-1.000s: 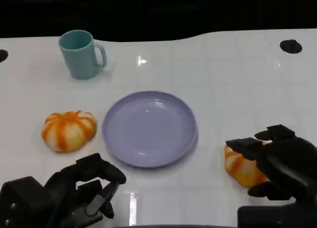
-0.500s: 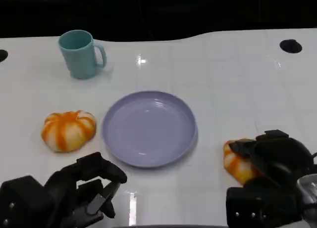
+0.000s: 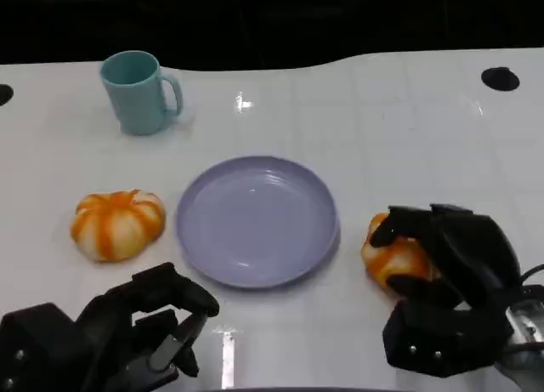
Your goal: Grasp the bread from the table and place it into the plate.
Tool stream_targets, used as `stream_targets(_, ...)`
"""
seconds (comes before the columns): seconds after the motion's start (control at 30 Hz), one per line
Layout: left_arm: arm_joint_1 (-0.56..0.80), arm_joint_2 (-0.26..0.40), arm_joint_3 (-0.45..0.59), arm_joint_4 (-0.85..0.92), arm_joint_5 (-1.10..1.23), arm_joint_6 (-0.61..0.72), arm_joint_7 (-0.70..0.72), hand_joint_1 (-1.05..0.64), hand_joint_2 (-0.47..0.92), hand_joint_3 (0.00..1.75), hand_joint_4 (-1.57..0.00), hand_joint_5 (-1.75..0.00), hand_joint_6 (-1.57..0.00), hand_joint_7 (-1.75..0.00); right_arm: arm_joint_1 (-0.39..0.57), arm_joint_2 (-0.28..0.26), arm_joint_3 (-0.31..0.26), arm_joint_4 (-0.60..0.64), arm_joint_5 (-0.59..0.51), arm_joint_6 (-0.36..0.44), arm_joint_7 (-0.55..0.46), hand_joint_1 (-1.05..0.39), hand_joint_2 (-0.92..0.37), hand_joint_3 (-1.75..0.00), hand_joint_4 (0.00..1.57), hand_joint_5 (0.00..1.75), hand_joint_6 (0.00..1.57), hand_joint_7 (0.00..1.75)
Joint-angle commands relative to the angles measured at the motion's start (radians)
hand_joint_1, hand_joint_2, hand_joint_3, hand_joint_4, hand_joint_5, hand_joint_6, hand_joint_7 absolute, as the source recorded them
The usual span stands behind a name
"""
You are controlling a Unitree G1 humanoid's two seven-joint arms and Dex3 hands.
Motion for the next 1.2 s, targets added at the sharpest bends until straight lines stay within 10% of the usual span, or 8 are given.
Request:
stream_targets(0.03, 0.002, 0.006, 0.002, -0.008, 0.008, 0.003, 0.013, -0.41, 0.89, 0.54, -0.67, -1.75, -0.64, -1.32, -0.037, 0.003, -0.011, 0.015, 0.036, -0.038, -0.035, -0.06, -0.29, -1.36, 0.96, 1.75, 0.71, 1.74)
stream_targets(0.73, -0.015, 0.001, -0.015, 0.01, 0.025, 0.008, 0.034, -0.39, 0.9, 0.54, -0.67, -1.75, -0.64, -1.34, -0.148, 0.093, -0.036, -0.094, 0.229, -0.082, 0.138, -0.03, -0.3, -1.42, 0.93, 1.75, 0.69, 1.73)
stream_targets(1.2, 0.002, -0.011, -0.026, -0.007, 0.022, 0.013, 0.036, -0.38, 0.89, 0.55, -0.67, -1.75, -0.64, -1.35, -0.296, 0.229, 0.026, 0.13, 0.252, -0.141, 0.192, -0.06, -0.26, -1.47, 0.92, 1.75, 0.71, 1.74)
